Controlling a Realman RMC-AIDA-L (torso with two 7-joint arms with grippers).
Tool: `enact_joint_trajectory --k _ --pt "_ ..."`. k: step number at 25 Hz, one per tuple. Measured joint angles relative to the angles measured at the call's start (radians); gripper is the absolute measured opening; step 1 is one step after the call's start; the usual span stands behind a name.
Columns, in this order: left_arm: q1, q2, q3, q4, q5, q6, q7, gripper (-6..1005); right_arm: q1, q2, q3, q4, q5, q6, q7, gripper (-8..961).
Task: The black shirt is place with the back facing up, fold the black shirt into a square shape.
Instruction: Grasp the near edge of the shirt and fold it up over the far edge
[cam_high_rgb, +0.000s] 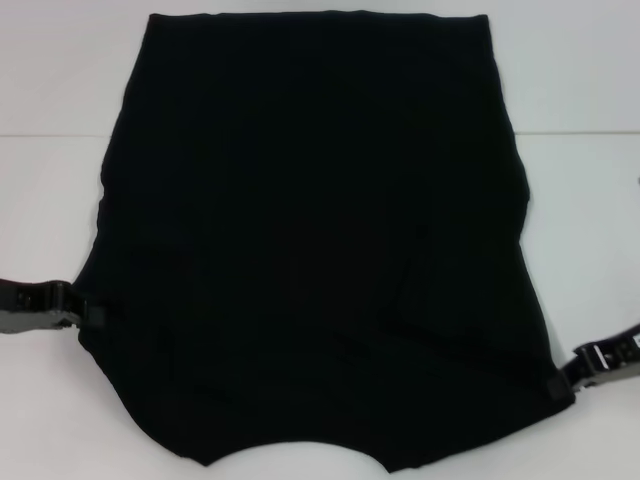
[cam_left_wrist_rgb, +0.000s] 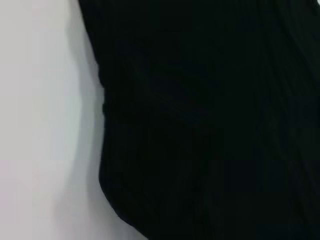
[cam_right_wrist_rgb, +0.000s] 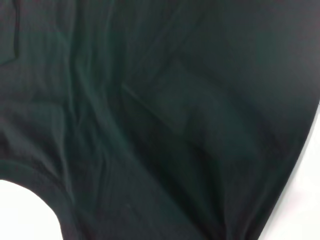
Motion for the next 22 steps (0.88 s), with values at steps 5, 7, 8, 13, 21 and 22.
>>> enact_joint_trajectory --k 5,7,8,13,21,22 --pt "0.004 0.006 0.017 0.000 0.002 0.099 0.023 27 -0.050 0.008 0.001 -0.088 -0.005 -0.089 0.021 57" --pt "0.011 0.006 0.034 0.000 0.002 0.140 0.030 27 -0.065 0.007 0.002 -0.103 -0.006 -0.119 0.022 57" --pt "0.015 0.007 0.047 0.000 0.002 0.163 0.034 27 -0.073 0.005 0.001 -0.106 -0.006 -0.133 0.022 57" --pt "0.030 0.000 0.121 0.003 0.003 0.252 0.043 27 -0.104 -0.005 -0.005 -0.108 -0.009 -0.193 0.021 58" --pt "0.040 -0.017 0.180 0.009 -0.001 0.325 0.066 27 -0.141 -0.024 0.015 -0.108 -0.007 -0.218 0.006 58" --pt "0.036 -0.015 0.169 0.009 -0.004 0.316 0.067 27 -0.138 -0.026 0.027 -0.105 -0.003 -0.216 -0.002 58"
